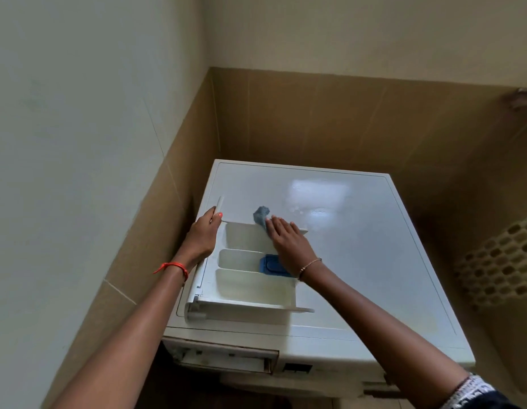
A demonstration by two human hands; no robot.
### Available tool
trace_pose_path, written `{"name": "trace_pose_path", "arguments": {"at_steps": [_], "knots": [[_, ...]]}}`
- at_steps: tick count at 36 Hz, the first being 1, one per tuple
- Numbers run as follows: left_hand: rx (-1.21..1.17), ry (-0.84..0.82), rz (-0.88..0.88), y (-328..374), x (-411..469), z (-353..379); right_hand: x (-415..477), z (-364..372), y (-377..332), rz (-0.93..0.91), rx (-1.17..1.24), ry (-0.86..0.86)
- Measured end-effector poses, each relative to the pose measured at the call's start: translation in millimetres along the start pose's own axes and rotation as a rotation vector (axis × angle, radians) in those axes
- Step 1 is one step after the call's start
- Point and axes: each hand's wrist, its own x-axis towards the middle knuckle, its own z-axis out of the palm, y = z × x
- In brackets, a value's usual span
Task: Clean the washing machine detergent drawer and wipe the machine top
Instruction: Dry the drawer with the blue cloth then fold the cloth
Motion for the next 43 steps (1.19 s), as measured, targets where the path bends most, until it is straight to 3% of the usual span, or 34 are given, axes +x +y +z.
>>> {"name": "trace_pose_path", "arguments": {"at_steps": [3, 7, 12, 16, 20, 25, 29, 35, 43], "knots": [[-0.020, -0.009, -0.012, 2, -2, 0, -14, 8, 19, 0.059, 0.028, 0.038], [-0.037, -0.028, -0.028, 3, -3, -1, -26, 22, 37, 0.176, 0.235, 0.141], [-0.063, -0.038, -0.074, 5, -4, -1, -33, 18, 56, 0.676, 0.918, 0.141], [-0.086, -0.034, -0.162, 3, -3, -3, -36, 11, 65, 0.832, 1.301, 0.183], [-0.121, -0.085, -0.328, -3, -2, -7, -29, -1, 60, 0.835, 1.497, 0.161], [-0.353, -0.217, -0.331, -20, 10, -7, -16, -15, 48, 0.827, 1.613, 0.119], [-0.365, -0.232, -0.369, 7, -4, -15, -16, -14, 49, 0.863, 1.635, 0.130], [-0.474, -0.157, -0.206, 23, -8, -32, -24, -25, 53, 0.827, 1.793, 0.245], [-0.717, -0.208, 0.095, 16, -25, -38, -38, -40, 47, 0.652, 2.029, 0.405]]}}
